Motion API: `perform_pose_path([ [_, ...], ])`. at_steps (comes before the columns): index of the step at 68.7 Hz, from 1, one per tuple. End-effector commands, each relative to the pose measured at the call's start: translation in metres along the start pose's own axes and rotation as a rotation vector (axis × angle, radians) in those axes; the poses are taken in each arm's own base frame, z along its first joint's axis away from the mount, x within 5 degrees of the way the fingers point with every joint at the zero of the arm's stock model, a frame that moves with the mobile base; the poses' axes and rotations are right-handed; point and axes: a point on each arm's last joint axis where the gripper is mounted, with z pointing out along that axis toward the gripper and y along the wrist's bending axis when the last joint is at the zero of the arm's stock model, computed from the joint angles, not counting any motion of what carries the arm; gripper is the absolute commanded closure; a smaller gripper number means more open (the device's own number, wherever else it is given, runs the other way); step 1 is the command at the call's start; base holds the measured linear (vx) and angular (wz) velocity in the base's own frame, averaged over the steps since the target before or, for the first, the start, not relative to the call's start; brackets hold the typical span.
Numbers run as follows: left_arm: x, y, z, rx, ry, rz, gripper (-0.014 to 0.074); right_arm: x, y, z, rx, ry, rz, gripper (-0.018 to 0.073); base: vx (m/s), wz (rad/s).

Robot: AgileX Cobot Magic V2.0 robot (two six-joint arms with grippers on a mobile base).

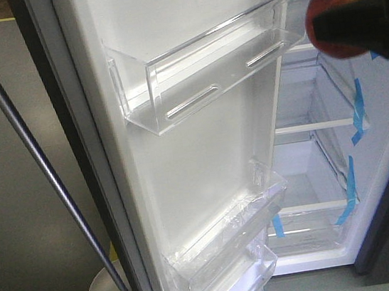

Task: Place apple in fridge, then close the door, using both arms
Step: 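Move the right gripper with the apple over the upper door shelf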

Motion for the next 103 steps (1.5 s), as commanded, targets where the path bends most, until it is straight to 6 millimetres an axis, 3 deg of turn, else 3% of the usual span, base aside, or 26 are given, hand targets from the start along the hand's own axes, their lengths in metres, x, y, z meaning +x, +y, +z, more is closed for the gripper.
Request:
perform_pose_path([
  [1, -0.014, -0.001, -0.002, 0.008, -0.112, -0.016, 0.0603, -0.034, -0.003, -0.003, -0.010, -0.140, -0.012, 0.0342, 0.00, 0.00],
  [13, -0.014, -0.001, -0.002, 0.008, -0.112, -0.016, 0.0603, -0.061, -0.020, 0.017, -0.035, -0.166, -0.035, 0.0334, 0.00, 0.00],
  [26, -0.014, -0.001, -0.002, 0.008, -0.112, -0.016, 0.0603, -0.075, -0.036, 0.044, -0.074, -0.190, 0.002, 0.0328, 0.00, 0.00],
  [45, -0.014, -0.001, -0.002, 0.008, -0.112, -0.016, 0.0603, -0.073, -0.054, 0.081, -0.139, -0.195, 0.042, 0.0317, 0.00, 0.00],
  [70, -0.014, -0.001, -0.002, 0.008, -0.112, -0.016, 0.0603, -0.063, -0.066, 0.105, -0.155, -0.163, 0.069, 0.0276, 0.00, 0.00],
  [79, -0.014, -0.001, -0.002, 0.008, -0.112, -0.016, 0.0603, -0.061, -0.068, 0.109, -0.151, -0.153, 0.072, 0.0216, 0.00, 0.00],
  [103, -0.014, -0.001, -0.002, 0.008, -0.112, -0.016, 0.0603, -0.058, -0.074, 0.111, -0.092, -0.127, 0.124, -0.0044, 0.00, 0.00],
])
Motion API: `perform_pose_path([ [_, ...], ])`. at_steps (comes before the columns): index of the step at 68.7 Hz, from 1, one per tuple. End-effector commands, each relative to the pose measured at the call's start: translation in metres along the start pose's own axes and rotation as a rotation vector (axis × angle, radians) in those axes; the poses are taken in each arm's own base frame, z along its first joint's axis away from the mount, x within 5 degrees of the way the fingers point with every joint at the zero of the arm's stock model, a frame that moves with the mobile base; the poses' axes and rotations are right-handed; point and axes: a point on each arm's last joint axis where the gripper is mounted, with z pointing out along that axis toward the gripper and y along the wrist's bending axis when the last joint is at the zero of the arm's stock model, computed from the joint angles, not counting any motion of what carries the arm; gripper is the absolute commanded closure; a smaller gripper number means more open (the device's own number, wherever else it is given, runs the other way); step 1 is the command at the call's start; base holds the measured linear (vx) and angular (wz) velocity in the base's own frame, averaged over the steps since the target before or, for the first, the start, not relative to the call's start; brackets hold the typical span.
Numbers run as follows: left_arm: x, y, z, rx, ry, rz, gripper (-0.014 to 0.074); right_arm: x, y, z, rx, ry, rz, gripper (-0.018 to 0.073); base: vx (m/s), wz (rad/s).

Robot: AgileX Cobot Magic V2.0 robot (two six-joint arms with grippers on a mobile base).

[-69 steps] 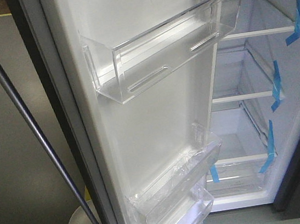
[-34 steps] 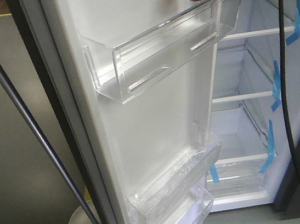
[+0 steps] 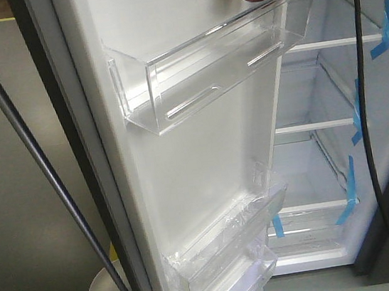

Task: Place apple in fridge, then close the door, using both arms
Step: 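Move the right gripper with the apple over the upper door shelf, then lower the apple into the upper door shelf and open the right gripper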

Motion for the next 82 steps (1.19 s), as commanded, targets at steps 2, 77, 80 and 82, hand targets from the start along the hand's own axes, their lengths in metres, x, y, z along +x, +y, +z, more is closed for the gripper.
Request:
perform_pose_path([
  [2, -0.014, -0.001, -0.002, 0.008, -0.112, -0.016, 0.0603, -0.019, 0.009, -0.019, 0.033, -0.088, 0.000, -0.0060, 0.00, 0.00],
  [77, -0.014, -0.001, -0.002, 0.008, -0.112, -0.016, 0.0603, 0.044, 0.089, -0.114, 0.049, 0.135, -0.030, 0.0026, 0.00, 0.00],
  [80, -0.014, -0.001, -0.002, 0.008, -0.112, -0.016, 0.0603, 0.052, 0.092, -0.118, 0.062, 0.130, -0.027, 0.0026, 0.00, 0.00],
  [82, -0.014, -0.001, -0.002, 0.008, -0.112, -0.016, 0.0603, 0.059, 0.094, -0.121, 0.072, 0.132, -0.026, 0.0027, 0.00, 0.00],
])
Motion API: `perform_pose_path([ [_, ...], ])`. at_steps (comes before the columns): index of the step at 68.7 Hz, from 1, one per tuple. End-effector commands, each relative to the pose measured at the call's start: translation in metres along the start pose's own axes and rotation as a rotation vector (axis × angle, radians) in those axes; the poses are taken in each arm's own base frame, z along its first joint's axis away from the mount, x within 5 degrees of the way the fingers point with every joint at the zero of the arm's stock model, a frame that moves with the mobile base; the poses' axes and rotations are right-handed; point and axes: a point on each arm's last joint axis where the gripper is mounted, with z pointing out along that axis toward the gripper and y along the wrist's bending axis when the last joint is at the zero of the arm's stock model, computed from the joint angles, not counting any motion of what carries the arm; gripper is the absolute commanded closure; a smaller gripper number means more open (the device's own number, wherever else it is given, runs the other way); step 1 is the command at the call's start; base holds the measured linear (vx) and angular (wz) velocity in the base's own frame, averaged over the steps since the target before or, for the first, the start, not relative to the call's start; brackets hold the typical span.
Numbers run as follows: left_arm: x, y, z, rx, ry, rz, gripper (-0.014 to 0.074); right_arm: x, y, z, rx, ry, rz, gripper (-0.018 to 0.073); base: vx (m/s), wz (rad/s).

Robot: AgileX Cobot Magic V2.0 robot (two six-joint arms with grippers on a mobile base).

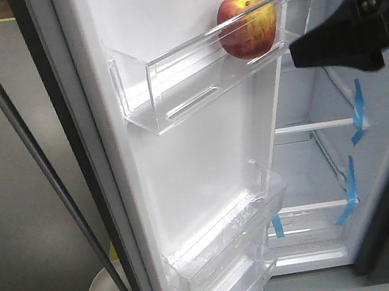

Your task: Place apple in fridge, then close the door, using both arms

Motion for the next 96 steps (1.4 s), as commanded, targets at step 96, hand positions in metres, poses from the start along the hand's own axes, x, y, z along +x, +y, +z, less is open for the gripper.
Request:
perform_pose_path([
  [96, -0.014, -0.001, -0.002, 0.008, -0.112, -0.016, 0.0603, 0.238, 0.093, -0.027, -0.081, -0.019, 0.023, 0.0083, 0.00, 0.00],
])
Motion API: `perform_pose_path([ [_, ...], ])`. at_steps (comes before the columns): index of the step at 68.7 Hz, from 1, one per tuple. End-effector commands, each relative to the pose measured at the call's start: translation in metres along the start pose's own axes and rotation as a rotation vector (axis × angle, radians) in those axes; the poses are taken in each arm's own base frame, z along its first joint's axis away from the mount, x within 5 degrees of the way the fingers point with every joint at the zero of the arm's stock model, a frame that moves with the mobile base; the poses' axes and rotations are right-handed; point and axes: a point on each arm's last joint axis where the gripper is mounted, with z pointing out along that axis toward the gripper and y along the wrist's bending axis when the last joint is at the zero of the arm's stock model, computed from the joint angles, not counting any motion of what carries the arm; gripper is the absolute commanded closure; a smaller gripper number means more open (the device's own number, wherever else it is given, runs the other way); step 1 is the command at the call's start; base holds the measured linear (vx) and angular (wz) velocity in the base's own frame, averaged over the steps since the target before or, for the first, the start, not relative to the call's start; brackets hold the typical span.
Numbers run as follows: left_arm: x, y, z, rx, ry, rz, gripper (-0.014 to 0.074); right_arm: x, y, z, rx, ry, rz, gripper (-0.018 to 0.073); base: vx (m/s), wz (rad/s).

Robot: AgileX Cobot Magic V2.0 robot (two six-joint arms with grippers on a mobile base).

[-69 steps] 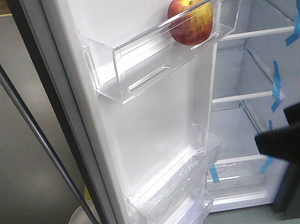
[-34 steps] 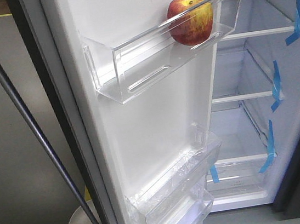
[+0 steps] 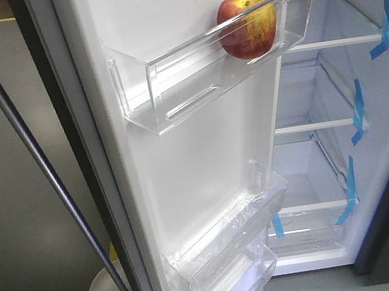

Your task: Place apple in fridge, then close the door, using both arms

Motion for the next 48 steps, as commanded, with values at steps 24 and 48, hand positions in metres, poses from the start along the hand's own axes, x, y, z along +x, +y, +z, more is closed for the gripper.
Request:
perform_pose_path([
  [24, -0.019, -0.001, -0.003, 0.012, -0.172, -0.030, 0.0603, -0.010, 0.002, -0.003, -0.005, -0.057, 0.000, 0.0087, 0.00, 0.00],
  [48, -0.095, -0.007, -0.018, 0.055, -0.438, -0.133, 0.0603, -0.010, 0.002, -0.003, -0.005, -0.057, 0.000, 0.0087, 0.00, 0.00],
])
